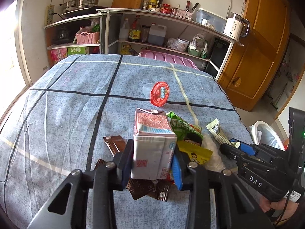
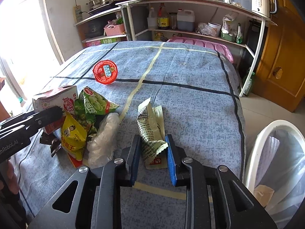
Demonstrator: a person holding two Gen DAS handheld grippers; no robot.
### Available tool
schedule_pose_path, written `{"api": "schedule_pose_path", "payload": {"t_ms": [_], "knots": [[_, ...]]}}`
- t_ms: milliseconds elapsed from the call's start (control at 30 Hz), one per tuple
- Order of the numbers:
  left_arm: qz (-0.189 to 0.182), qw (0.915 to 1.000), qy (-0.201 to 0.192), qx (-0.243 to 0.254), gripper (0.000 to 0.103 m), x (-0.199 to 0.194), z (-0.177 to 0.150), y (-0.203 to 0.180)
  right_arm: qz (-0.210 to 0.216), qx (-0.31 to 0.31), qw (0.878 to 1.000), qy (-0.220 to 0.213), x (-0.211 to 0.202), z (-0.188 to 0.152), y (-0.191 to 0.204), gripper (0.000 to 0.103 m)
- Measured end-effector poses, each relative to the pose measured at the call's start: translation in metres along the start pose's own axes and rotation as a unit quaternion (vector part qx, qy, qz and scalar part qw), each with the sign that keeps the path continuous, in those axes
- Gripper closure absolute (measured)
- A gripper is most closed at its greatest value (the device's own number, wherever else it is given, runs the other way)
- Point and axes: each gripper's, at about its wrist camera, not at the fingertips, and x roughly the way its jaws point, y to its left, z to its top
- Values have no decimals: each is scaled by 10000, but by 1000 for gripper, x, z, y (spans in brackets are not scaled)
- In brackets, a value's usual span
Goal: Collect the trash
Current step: 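Grasp the white milk carton with the left tool while the right grasps the green-printed snack wrapper, then carry the milk carton and snack wrapper over the bin and release both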
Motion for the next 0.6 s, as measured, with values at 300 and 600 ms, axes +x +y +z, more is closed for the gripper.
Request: {"api": "schedule_pose_path", "payload": {"t_ms": [300,600], "knots": [[122,9998,-68,-147,66,-14,-9,17,118,-60,9999,20,-7,-10,7,77],[55,9992,-237,-322,66,-32,-19,28,243,-26,9996,-132,-30,-24,12,77]]}}
